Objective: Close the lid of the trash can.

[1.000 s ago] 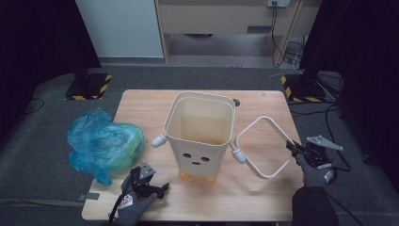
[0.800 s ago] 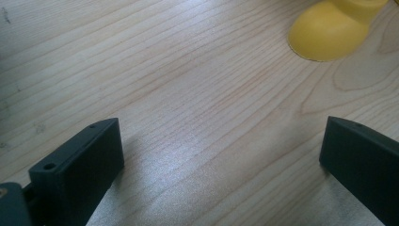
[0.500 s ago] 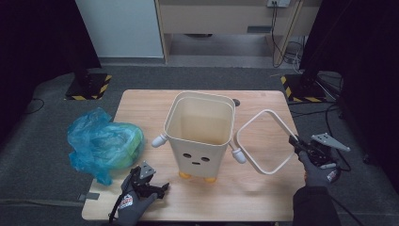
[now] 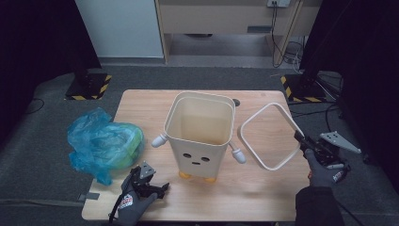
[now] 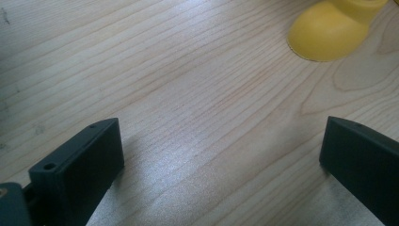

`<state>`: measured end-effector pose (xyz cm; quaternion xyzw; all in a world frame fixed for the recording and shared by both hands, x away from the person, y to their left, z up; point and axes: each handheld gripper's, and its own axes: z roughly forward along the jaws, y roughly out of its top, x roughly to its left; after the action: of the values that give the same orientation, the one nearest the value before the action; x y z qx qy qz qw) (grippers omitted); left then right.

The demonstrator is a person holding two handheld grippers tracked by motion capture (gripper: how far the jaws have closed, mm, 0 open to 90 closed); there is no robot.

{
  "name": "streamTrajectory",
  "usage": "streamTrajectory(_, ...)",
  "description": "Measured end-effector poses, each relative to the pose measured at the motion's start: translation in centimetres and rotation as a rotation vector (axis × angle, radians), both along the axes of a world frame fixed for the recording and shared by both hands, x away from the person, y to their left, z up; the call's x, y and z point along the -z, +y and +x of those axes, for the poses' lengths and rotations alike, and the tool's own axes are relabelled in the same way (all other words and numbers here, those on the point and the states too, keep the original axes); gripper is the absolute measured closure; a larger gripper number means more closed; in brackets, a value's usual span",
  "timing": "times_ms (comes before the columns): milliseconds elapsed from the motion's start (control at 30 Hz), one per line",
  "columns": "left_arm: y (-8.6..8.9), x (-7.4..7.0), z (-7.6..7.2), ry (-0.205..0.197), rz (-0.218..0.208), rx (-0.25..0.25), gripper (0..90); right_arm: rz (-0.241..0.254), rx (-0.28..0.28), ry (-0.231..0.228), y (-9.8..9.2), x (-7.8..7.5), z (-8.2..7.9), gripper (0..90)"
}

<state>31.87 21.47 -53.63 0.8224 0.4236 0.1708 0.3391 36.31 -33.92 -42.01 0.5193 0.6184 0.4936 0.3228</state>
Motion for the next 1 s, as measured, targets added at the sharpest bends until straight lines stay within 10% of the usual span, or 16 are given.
streamTrajectory(1000,0.0,0.0,0.0,0.0,0.0,0.001,0.0,0.071,-0.017,-0.207,0.6,-5.1,-2.3,77.8)
